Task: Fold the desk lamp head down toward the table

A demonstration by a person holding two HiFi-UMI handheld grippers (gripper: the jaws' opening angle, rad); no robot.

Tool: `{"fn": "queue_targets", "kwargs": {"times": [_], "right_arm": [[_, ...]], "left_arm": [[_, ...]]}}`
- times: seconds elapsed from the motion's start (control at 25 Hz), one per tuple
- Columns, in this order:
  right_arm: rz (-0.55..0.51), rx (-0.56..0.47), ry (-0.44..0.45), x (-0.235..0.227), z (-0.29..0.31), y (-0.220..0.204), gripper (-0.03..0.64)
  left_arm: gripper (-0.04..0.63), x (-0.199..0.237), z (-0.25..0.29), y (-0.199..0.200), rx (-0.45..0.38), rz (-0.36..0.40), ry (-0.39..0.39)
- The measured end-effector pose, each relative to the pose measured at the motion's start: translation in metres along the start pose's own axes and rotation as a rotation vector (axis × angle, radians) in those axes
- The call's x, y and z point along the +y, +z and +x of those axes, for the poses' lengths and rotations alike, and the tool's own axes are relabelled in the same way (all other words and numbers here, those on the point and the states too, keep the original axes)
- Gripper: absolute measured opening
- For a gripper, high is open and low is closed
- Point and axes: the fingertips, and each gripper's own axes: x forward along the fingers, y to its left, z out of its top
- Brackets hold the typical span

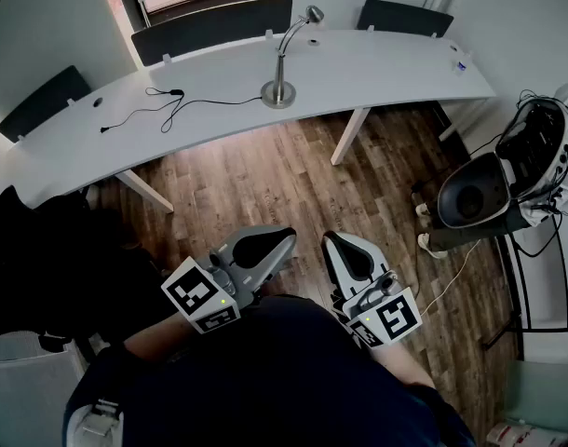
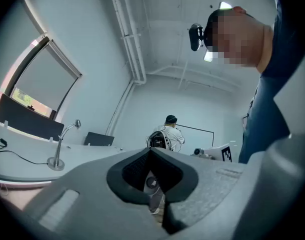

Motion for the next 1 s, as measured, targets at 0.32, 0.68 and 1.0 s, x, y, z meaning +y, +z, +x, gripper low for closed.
{"fn": "queue_targets", "kwargs": {"times": [0.32, 0.68, 1.0], "right_arm": [[0.001, 0.001, 0.028, -0.023, -0.007, 0.003, 0.009], [0.027, 0.007, 0.065, -0.059, -0.021, -0.011, 0.011], [0.064, 0.005, 0.077, -0.099, -0.037, -0.021, 0.011]], "left_arm": [[0.002, -0.003, 0.028, -0.003, 0.003, 0.01, 0.009], [0.002, 0.001, 0.059, -0.021, 0.005, 0.007, 0.079], [0.002, 0.003, 0.089, -0.036, 0.027, 0.014, 0.13]]}}
